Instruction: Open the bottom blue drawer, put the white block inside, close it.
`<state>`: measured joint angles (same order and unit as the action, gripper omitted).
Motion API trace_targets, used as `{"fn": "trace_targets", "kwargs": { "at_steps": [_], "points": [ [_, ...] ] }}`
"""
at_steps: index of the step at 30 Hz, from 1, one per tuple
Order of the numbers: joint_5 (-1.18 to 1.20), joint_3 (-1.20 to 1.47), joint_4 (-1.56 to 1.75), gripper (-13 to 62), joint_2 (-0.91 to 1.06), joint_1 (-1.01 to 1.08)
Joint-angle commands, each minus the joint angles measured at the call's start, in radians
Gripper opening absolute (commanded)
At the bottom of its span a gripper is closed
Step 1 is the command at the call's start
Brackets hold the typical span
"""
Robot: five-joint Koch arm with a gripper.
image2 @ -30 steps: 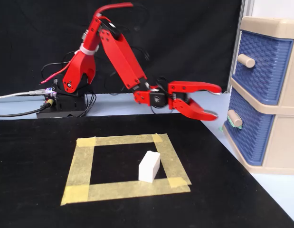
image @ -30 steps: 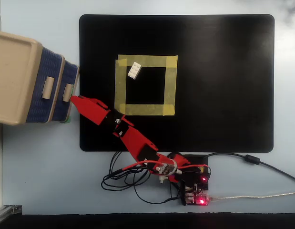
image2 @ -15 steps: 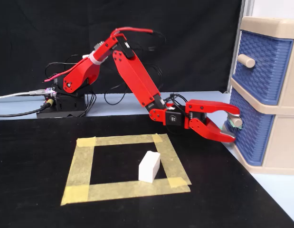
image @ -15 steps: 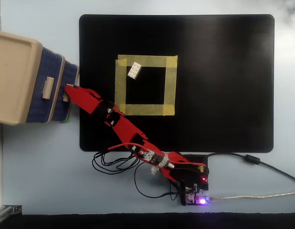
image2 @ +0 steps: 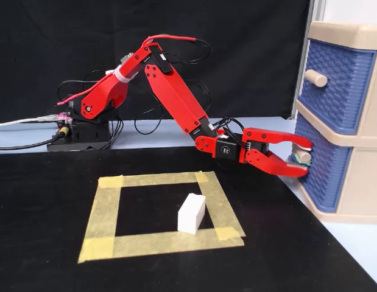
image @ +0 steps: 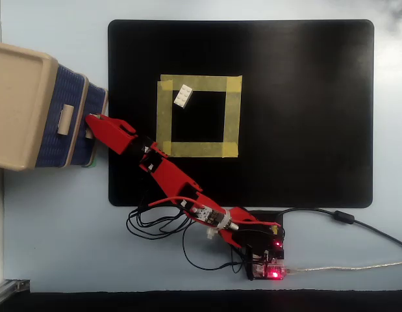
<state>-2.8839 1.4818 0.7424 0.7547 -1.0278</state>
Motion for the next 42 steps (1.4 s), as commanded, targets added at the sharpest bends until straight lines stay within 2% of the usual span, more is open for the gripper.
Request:
{"fn": "trace_targets", "kwargs": {
  "at_steps": [1, 5, 8, 13, 14, 17, 18, 22, 24, 25, 27, 29, 31, 34, 37, 42],
  "points": [
    [0.006, 0.061, -0.032, -8.0, 0.040, -0.009],
    [0.002, 0.321, -0.018, -8.0, 0.175, 0.034],
    [0.003, 0.624, 0.038, -8.0, 0.337, 0.097],
    [0.003, 0.819, 0.071, -7.5, 0.439, 0.166],
    [0.006, 0.830, 0.074, -4.5, 0.448, 0.189],
    [0.014, 0.815, 0.075, 28.0, 0.477, 0.207],
    [0.015, 0.807, 0.075, 33.8, 0.494, 0.209],
    [0.003, 0.845, 0.035, 34.1, 0.678, 0.222],
    [0.003, 0.887, -0.095, 34.0, 0.801, 0.270],
    [0.005, 0.885, -0.262, 34.0, 0.904, 0.318],
    [0.011, 0.796, -0.615, 33.9, 1.043, 0.373],
    [0.041, 0.611, -0.960, 33.9, 1.101, 0.413],
    [0.144, 0.316, -1.370, 33.8, 1.035, 0.459],
    [0.314, -0.112, -1.816, 33.9, 0.848, 0.528],
    [0.408, -0.426, -2.040, 34.2, 0.624, 0.568],
    [0.468, -0.655, -2.063, 34.0, 0.417, 0.561]
  ]
}}
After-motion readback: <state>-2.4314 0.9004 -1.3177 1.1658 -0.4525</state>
